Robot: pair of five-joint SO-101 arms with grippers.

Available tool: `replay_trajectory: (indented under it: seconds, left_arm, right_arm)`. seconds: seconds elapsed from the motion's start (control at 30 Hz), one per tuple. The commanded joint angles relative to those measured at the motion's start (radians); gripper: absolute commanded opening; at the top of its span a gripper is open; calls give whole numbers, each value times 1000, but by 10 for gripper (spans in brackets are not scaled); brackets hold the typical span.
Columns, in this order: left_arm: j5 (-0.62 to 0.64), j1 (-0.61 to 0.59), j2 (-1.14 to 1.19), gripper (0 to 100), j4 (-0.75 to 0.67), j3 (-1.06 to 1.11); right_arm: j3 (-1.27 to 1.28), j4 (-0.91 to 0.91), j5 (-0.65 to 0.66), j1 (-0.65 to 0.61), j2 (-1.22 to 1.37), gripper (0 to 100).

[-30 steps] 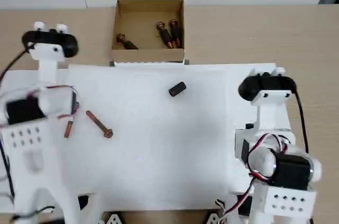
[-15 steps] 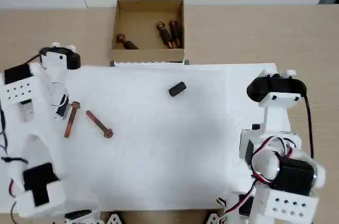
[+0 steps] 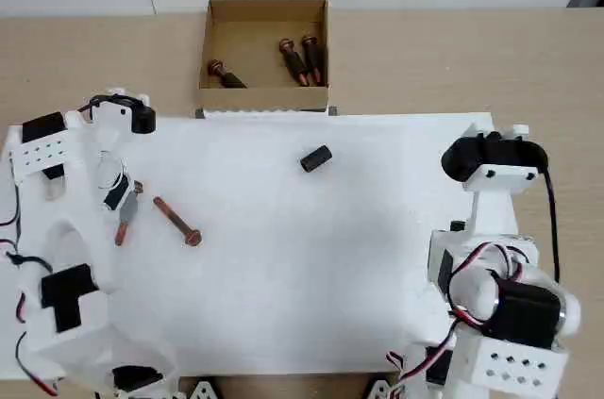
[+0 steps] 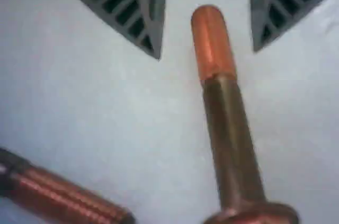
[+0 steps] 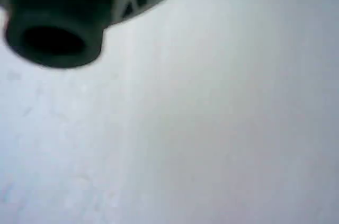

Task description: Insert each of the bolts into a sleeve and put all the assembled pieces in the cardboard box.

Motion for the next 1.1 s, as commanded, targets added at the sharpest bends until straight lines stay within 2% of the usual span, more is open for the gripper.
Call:
replay_trajectory:
  seconds: [0.0,0.27,0.57,0.87,1.07]
  left_arm:
    - [-6,6,14,108,-55,-42]
    - [-6,6,69,108,-133,-58]
    - [-6,6,212,108,-129,-213]
    - [-6,0,288,101,-133,-231]
    - [-6,0,328,8,-133,-231]
  right_arm:
    - [-6,-19,-5,2,-7,6]
    - [-6,-21,-5,1,-1,6]
    - [8,-38,-5,1,-1,6]
    - [46,-85,-3,1,-1,6]
    - [46,-85,-3,1,-5,6]
